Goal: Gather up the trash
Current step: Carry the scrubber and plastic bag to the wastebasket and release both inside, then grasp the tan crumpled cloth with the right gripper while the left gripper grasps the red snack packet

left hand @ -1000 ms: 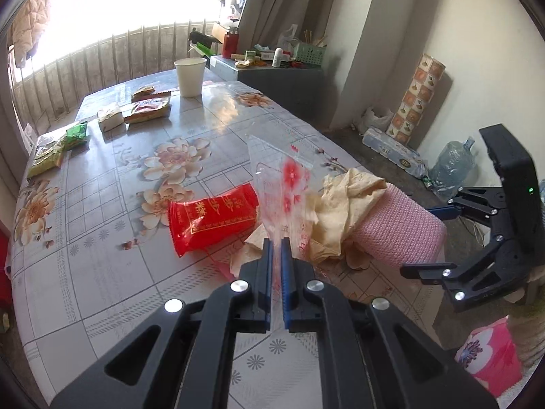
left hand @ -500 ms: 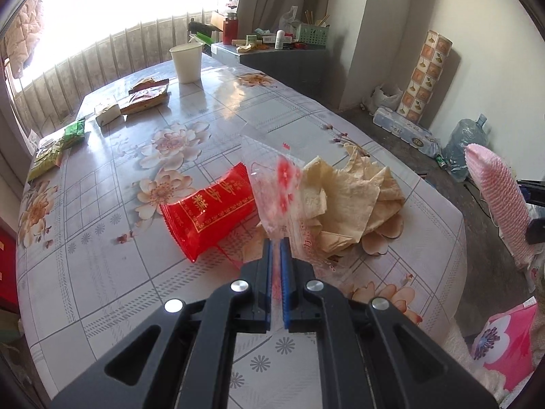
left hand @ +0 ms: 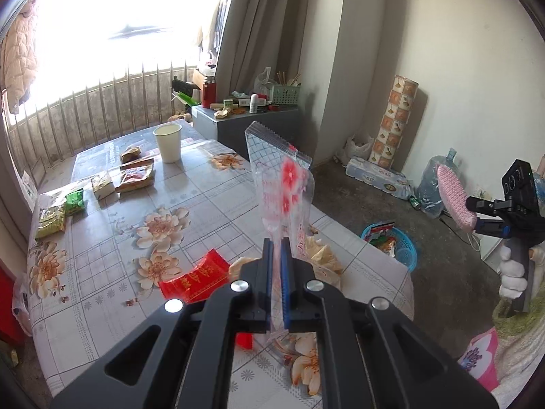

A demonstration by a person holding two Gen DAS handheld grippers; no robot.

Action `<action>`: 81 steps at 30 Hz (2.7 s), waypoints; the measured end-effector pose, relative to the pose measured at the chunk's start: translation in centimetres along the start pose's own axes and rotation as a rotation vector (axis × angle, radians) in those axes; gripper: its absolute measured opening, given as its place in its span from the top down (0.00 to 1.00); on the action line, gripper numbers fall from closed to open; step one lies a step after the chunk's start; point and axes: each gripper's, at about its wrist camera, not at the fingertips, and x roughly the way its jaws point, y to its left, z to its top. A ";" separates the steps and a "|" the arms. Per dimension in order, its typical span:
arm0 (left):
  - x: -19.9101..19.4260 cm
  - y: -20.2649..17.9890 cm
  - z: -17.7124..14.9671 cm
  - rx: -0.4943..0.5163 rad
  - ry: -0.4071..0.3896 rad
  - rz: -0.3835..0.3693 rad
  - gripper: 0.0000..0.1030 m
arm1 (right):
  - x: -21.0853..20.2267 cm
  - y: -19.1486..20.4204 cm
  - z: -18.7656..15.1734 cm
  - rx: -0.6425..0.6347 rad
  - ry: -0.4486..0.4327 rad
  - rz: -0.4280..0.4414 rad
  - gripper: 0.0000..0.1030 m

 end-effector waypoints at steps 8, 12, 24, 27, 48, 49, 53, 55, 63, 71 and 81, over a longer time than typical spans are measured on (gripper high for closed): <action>6.5 -7.8 4.8 0.073 0.104 -0.222 0.96 | -4.9 -7.7 -1.1 0.232 -0.174 -0.157 0.26; 13.3 -13.1 6.9 0.078 0.251 -0.338 0.96 | -6.5 -12.5 -2.1 0.371 -0.212 -0.215 0.26; 36.6 -31.0 4.9 0.202 0.637 -0.336 0.95 | -5.6 -24.8 -4.2 0.651 -0.199 -0.327 0.26; 41.9 -33.5 3.6 0.198 0.677 -0.318 0.94 | -5.1 -26.2 -4.8 0.675 -0.194 -0.332 0.26; 41.0 -26.0 8.8 0.115 0.600 -0.237 0.52 | 12.8 -31.7 3.8 0.313 0.137 -0.643 0.19; 39.5 -25.0 9.5 0.117 0.585 -0.242 0.49 | 13.3 -31.7 3.7 0.303 0.146 -0.654 0.19; 33.1 -20.1 11.4 0.119 0.503 -0.243 0.42 | 12.2 -31.3 3.0 0.330 0.119 -0.646 0.19; 29.8 -17.2 11.7 0.106 0.459 -0.234 0.41 | 11.0 -30.7 2.8 0.337 0.096 -0.630 0.19; 16.7 -4.3 10.3 -0.024 0.276 -0.112 0.38 | 5.0 -25.9 3.2 0.264 0.024 -0.596 0.19; 8.2 5.9 5.6 -0.139 0.220 0.030 0.36 | 3.5 -11.8 6.1 -0.005 0.000 -0.381 0.19; 9.4 8.4 -2.4 -0.003 0.284 0.103 0.35 | 15.0 6.6 1.0 -0.374 0.292 -0.061 0.18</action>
